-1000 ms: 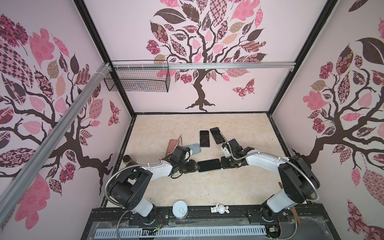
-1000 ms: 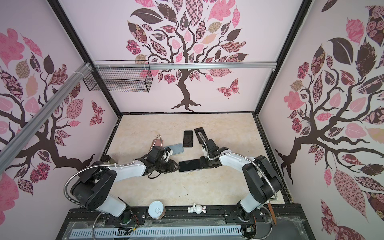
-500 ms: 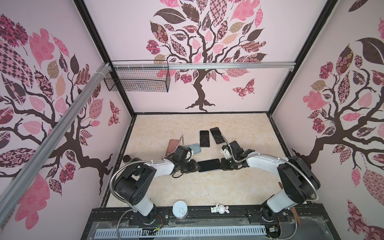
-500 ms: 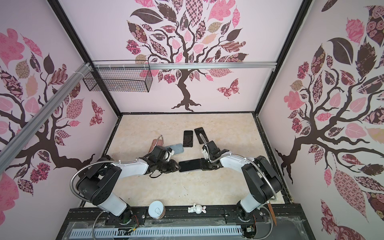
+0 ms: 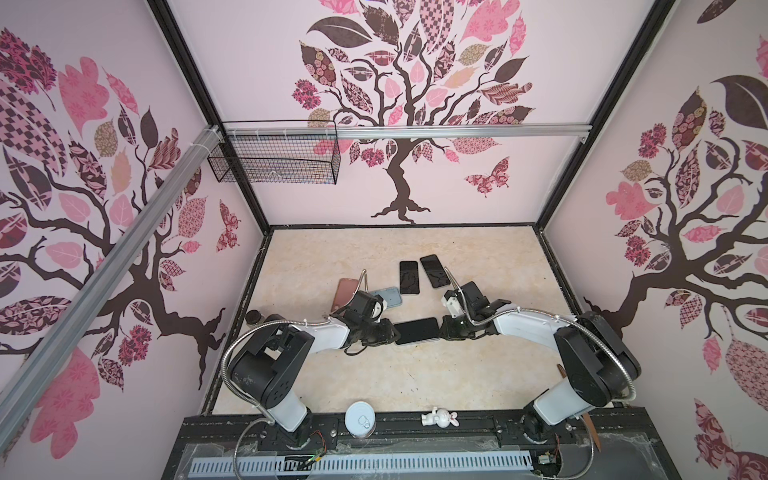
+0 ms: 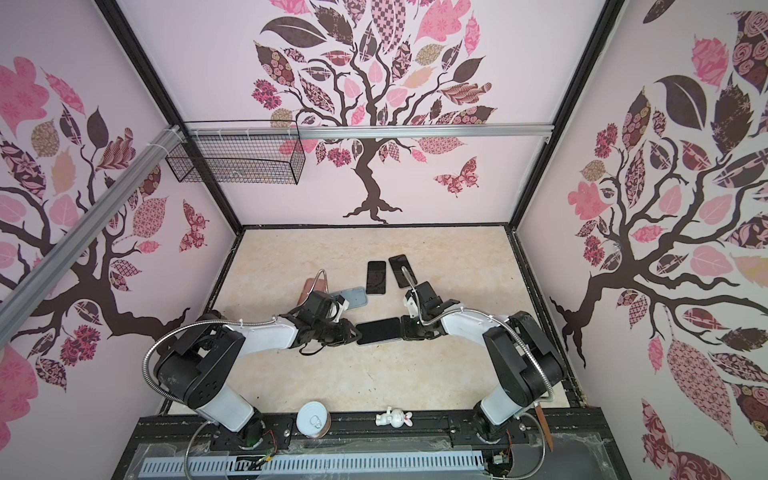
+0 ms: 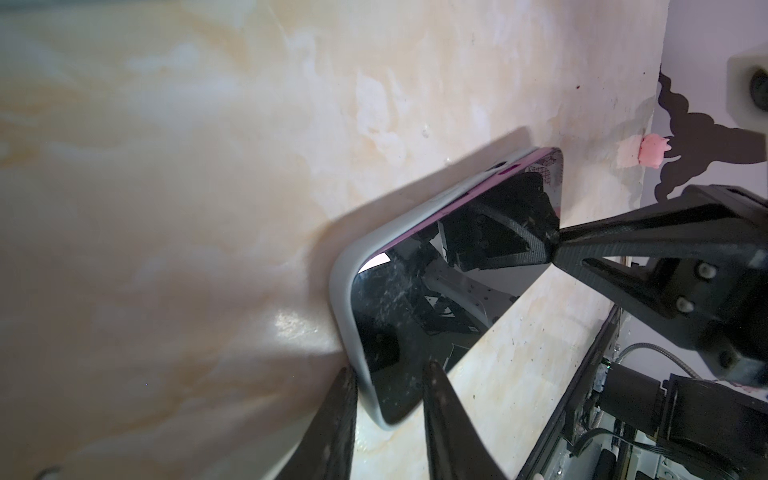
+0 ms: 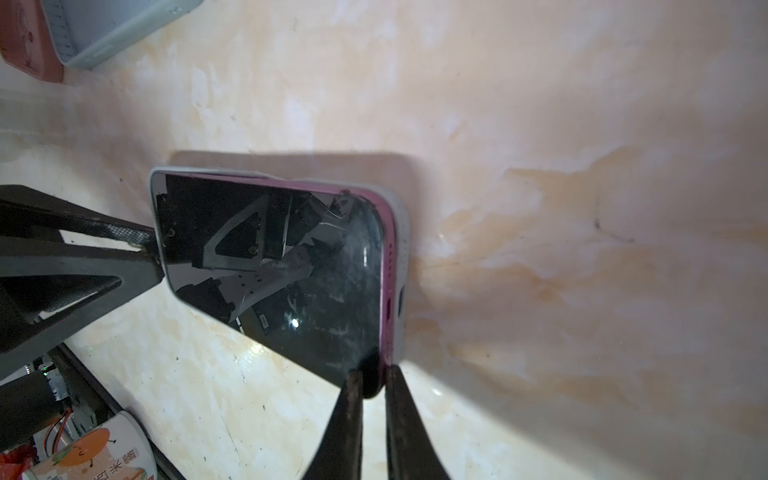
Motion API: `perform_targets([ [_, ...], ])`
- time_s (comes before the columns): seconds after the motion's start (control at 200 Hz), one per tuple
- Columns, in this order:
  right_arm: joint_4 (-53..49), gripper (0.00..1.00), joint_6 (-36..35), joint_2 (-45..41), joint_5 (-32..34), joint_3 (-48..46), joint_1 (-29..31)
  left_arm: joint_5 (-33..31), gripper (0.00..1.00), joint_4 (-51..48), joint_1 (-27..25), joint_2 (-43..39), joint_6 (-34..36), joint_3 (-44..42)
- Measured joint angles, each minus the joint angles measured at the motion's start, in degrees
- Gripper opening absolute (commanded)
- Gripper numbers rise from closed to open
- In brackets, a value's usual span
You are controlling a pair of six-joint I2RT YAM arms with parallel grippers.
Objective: Put the phone into the phone case
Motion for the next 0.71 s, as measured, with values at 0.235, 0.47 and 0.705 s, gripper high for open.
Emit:
perform_targets([
  [0.235,0.0,0.1,0.0,0.0,0.1,0.0,-0.1,0.0,0.29,0.1,0.1,0.1,-0.2,0.0],
  [0.47,1.0,0.11,0.0,1.4,0.3,0.3,0.0,0.1,0.29,0.4,0.4,0.3,-0.3,0.0],
  [0.705,0.8,0.11,0.1,2.3,0.1,0.7,0.0,0.2,0.28,1.0,0.7,0.6,-0.4,0.0],
])
